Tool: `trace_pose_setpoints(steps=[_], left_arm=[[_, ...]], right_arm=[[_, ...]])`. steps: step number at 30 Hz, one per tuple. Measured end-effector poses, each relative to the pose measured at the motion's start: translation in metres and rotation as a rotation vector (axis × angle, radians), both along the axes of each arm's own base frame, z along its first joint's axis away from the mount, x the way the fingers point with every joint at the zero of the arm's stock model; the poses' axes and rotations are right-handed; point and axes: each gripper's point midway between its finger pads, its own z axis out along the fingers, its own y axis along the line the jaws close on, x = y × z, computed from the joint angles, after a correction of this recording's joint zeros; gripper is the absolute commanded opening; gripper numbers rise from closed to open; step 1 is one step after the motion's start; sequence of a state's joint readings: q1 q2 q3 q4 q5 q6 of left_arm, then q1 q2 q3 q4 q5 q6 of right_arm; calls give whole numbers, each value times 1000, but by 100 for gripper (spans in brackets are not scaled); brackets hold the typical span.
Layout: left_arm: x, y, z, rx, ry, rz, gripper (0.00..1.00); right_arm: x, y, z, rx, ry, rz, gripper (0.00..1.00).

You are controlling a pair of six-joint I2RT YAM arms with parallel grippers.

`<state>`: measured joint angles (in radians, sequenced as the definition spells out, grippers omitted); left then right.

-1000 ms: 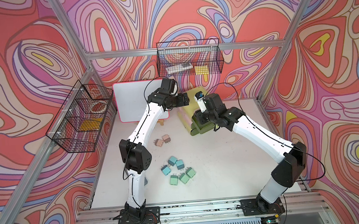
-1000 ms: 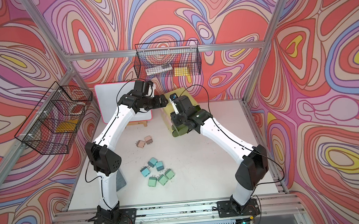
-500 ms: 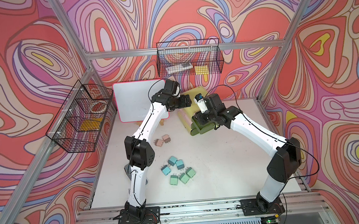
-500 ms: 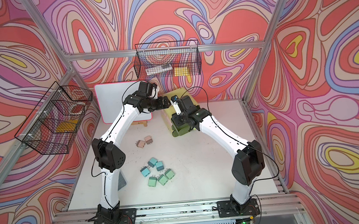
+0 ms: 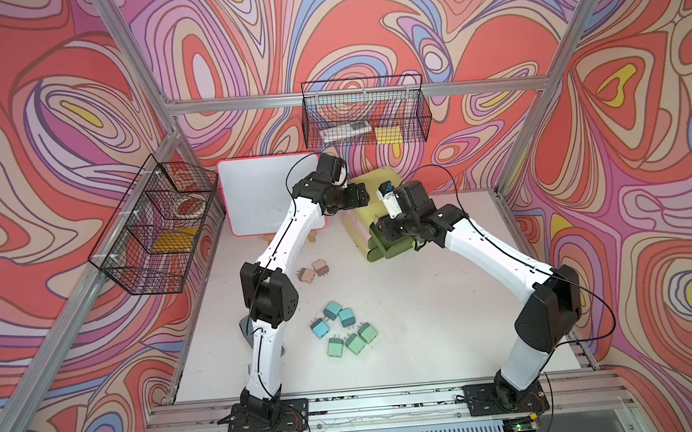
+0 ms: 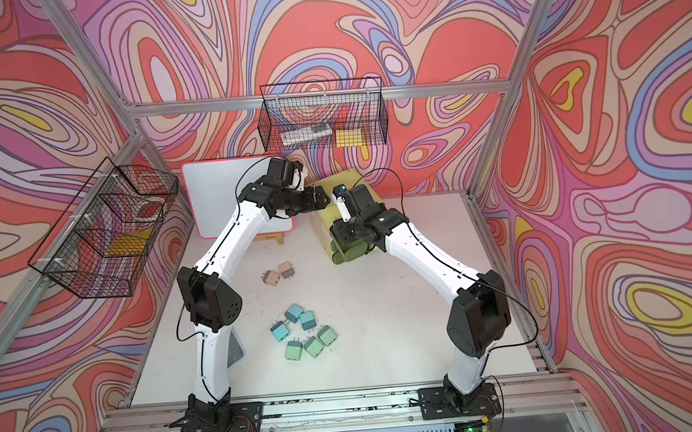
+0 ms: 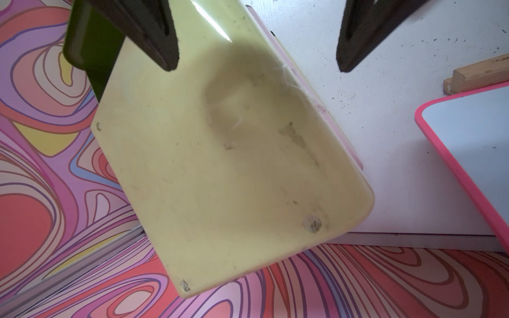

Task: Place the plugs into the drawer by color
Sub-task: Place the plug in the drawer.

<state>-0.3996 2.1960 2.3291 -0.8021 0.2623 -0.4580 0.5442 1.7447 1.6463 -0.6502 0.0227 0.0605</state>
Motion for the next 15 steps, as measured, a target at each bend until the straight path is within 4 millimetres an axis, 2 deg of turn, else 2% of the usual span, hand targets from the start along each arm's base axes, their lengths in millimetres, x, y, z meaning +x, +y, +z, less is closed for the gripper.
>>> trace_pose_setpoints(steps=[15], left_arm=[[-1,-1,0,-3,4,2,89]], right_arm=[[-10,-7,-30,-24,88,-32,37]])
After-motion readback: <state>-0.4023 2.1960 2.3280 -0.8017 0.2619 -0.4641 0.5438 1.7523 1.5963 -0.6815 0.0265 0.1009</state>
